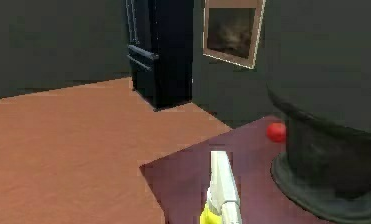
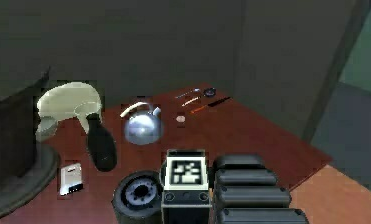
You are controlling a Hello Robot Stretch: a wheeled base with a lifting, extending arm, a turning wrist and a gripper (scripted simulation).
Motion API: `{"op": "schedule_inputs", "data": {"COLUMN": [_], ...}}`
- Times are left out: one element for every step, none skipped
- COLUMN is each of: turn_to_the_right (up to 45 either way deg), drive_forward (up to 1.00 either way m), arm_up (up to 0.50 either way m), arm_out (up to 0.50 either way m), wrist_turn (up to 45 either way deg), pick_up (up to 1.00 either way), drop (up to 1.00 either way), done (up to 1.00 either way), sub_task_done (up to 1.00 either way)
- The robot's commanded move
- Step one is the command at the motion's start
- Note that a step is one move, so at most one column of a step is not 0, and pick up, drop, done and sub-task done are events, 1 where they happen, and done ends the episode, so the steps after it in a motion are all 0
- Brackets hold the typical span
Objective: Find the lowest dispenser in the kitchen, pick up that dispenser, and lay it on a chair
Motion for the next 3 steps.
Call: {"op": "schedule_inputs", "data": {"turn_to_the_right": [42.0, 45.0, 45.0], "drive_forward": [0.0, 0.0, 0.0], "arm_up": [0.0, 0.0, 0.0], "arm_out": [0.0, 0.0, 0.0], "wrist_turn": [0.0, 0.0, 0.0], "pick_up": [0.0, 0.0, 0.0], "drop": [0.0, 0.0, 0.0], "done": [0.0, 0.0, 0.0], "sub_task_done": [0.0, 0.0, 0.0]}}
